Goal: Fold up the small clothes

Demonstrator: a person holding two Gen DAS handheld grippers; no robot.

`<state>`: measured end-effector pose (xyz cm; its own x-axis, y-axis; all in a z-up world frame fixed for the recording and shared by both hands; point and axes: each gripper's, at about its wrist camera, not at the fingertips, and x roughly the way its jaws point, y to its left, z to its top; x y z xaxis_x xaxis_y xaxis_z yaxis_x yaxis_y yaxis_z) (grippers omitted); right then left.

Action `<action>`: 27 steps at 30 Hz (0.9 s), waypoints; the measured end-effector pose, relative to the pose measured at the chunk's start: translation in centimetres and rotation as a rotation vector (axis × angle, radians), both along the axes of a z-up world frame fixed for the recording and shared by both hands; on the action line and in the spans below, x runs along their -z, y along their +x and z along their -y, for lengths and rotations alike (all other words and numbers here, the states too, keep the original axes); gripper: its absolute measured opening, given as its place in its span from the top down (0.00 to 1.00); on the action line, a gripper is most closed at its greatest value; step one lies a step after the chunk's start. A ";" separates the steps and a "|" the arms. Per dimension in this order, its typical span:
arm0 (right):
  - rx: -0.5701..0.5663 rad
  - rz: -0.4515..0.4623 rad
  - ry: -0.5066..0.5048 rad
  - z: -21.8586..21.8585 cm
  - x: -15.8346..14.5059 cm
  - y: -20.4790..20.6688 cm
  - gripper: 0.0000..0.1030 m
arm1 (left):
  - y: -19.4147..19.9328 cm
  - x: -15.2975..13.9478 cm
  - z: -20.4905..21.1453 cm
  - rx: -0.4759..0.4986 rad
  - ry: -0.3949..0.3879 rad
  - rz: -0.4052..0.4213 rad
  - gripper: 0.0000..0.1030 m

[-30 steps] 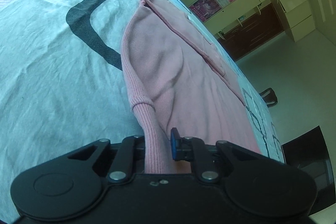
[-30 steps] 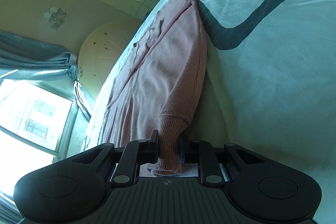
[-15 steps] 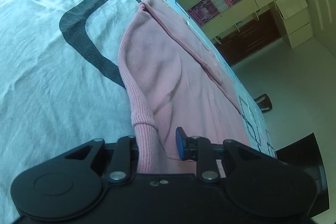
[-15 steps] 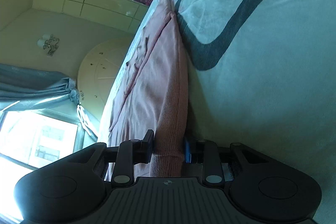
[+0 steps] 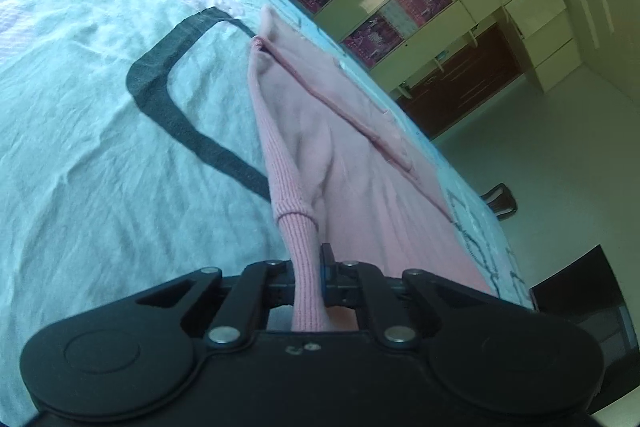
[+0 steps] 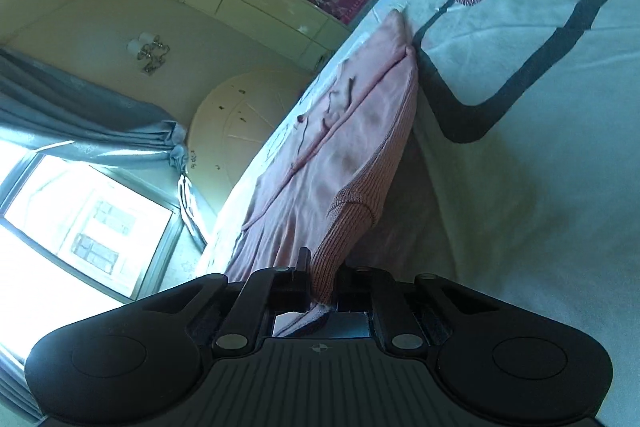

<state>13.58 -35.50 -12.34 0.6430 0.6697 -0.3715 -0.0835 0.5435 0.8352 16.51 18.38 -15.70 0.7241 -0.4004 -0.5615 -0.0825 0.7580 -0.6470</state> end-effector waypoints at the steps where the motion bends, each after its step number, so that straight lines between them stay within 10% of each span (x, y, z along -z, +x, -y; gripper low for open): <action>1: -0.014 -0.048 -0.077 -0.5 0.8 0.4 0.93 | 0.2 0.7 0.0 0.002 0.022 -0.041 0.95; 15: 0.050 0.161 -0.074 -0.9 -7.2 4.6 0.93 | 2.8 -4.7 -1.0 -0.095 -0.150 0.129 0.96; 27: 0.173 0.108 -0.135 -3.3 -11.0 26.1 0.93 | 24.2 -7.0 -1.7 -0.130 -0.171 0.161 0.96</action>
